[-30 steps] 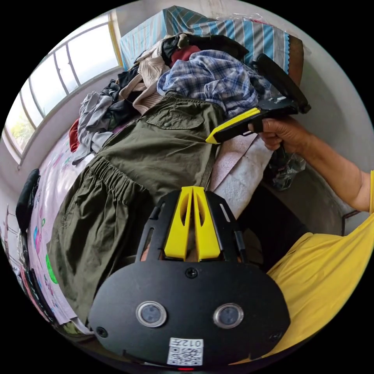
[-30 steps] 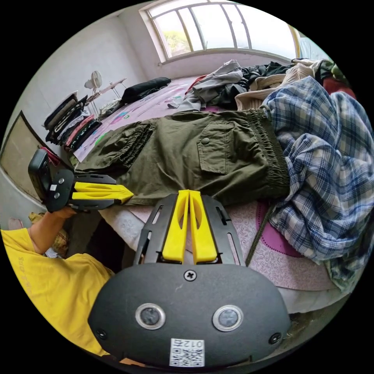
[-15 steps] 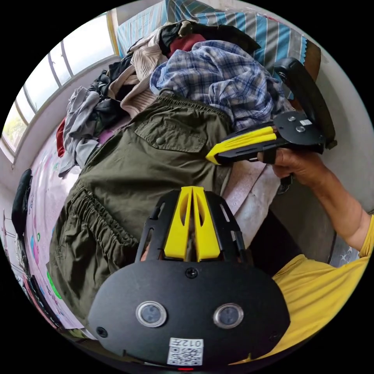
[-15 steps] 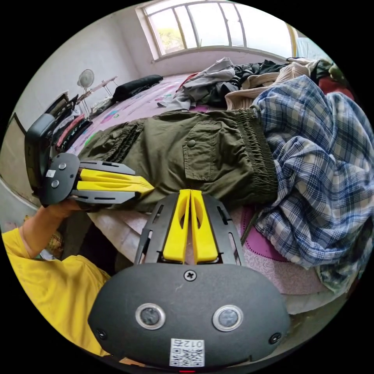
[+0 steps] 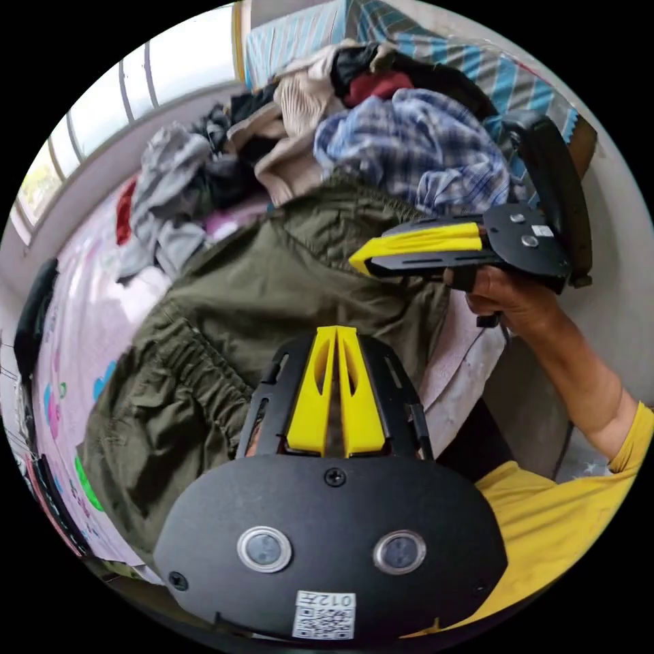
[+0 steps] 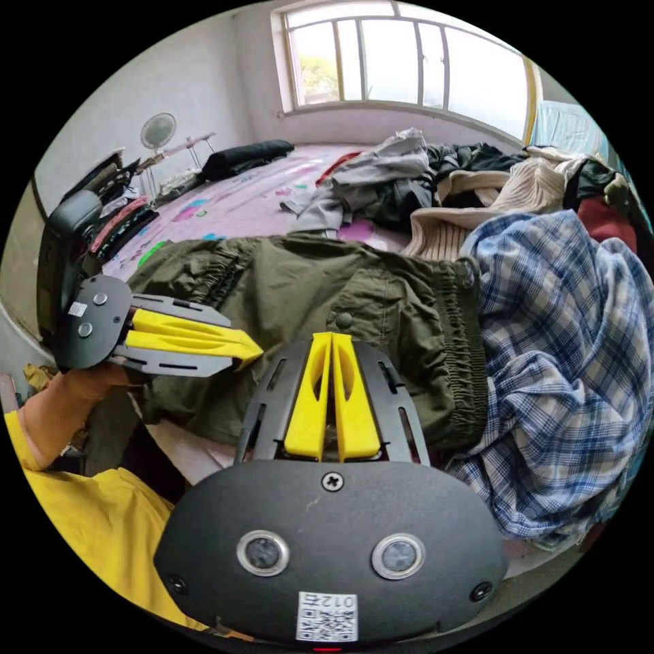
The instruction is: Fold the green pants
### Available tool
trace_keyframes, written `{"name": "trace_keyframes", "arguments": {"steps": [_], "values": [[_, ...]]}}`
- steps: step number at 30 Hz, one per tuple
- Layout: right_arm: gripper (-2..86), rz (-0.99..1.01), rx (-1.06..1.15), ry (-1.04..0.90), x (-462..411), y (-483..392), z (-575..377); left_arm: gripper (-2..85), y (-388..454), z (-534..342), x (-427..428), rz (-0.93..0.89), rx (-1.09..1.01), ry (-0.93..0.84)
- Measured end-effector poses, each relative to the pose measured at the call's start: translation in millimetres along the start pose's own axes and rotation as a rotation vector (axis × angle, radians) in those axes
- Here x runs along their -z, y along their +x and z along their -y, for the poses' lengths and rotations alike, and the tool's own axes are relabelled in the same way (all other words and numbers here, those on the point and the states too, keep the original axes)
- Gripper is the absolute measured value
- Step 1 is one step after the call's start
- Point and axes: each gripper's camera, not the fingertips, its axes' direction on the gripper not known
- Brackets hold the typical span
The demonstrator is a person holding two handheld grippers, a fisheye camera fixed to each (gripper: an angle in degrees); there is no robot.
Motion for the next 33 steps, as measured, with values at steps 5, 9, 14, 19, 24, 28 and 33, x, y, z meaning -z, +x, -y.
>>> {"name": "trace_keyframes", "arguments": {"steps": [5,9,14,19,24,28,33], "values": [[-0.1,0.077,-0.066,0.007,-15,20,1,0.3,1,-20,4,0.043,-0.006,0.094],[0.0,-0.004,-0.080,-0.040,-16,7,17,0.2,5,-28,23,0.027,-0.093,0.079],[0.1,0.054,0.020,0.098,-13,-33,65,0.1,-48,-64,78,0.146,0.034,0.193],[0.1,0.107,0.060,0.052,-65,-63,124,0.4,-146,-105,85,0.117,0.244,0.093],[0.1,0.070,0.047,-0.085,-121,-64,150,0.3,-172,-134,68,0.054,0.277,0.081],[0.3,0.076,-0.055,-0.073,-126,-57,158,0.2,-178,-138,80,0.051,0.241,0.085],[0.5,0.134,0.063,0.055,-120,-105,180,0.0,-233,-146,122,0.259,0.314,0.139]]}}
